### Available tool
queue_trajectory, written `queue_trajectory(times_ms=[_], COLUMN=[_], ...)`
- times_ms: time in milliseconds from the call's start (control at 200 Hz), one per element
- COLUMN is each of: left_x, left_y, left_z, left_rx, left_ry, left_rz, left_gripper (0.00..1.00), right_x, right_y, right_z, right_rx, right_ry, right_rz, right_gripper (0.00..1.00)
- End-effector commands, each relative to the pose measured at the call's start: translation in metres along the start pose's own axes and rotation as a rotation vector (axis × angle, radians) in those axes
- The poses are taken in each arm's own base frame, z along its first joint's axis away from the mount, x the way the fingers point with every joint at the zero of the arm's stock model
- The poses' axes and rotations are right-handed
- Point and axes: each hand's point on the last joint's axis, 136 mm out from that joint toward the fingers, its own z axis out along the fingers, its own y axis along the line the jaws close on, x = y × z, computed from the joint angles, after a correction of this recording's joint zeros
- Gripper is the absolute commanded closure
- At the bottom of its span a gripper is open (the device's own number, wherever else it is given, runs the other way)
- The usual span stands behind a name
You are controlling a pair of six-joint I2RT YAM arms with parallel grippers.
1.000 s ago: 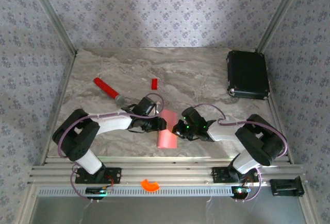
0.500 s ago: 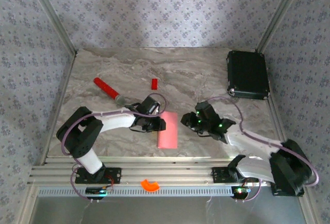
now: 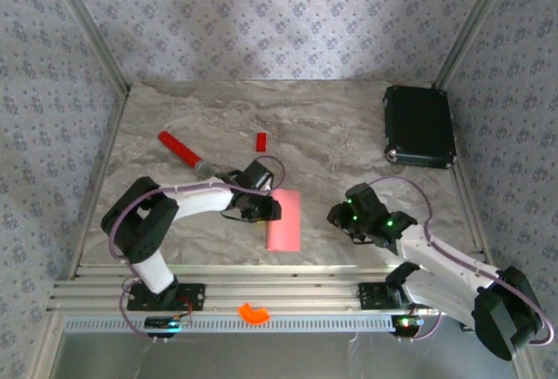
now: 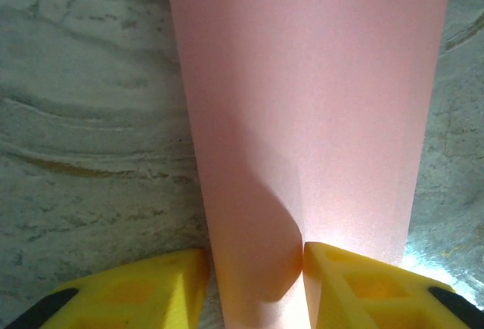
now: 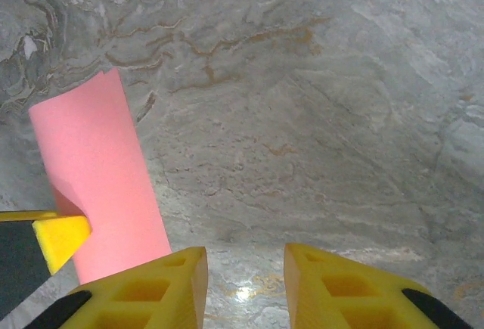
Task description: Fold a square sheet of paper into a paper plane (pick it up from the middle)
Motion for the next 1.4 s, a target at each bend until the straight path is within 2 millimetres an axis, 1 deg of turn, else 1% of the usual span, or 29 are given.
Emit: queue_trajectory(times_ms=[0, 280, 600, 925, 1174, 1264, 1394], left_x=[0.013, 0.016, 0.016, 0.019, 0.020, 0.020, 0.021], left_y=[0.036, 0.045, 0.047, 0.050, 0.051, 0.051, 0.050], left_z=[0.018, 0.026, 0.036, 0.039, 0.042, 0.043, 0.044], left_rx=[-0.151, -0.201, -0.218, -0.240, -0.248, -0.243, -0.238], left_ry=[0.054, 0.090, 0.106, 0.116, 0.123, 0.121, 0.119], left_rz=[0.019, 0.023, 0.013, 0.027, 0.027, 0.018, 0.003], left_gripper=[0.58, 0.52, 0.50, 0.46, 0.46, 0.48, 0.49], right_x=[0.000, 0.003, 0.012, 0.013, 0.014, 0.013, 0.013], right_y=[-0.002, -0.002, 0.001, 0.001, -0.003, -0.002, -0.003], right_z=[0.000, 0.001, 0.006, 0.008, 0.008, 0.008, 0.008], right_rx=[0.006, 0.001, -0.027, -0.020, -0.007, -0.010, -0.006], right_ry=[0.001, 0.012, 0.065, 0.069, 0.071, 0.068, 0.064], right_rz=[0.022, 0.021, 0.020, 0.021, 0.028, 0.027, 0.026], right_gripper=[0.66, 0.66, 0.64, 0.62, 0.62, 0.62, 0.63])
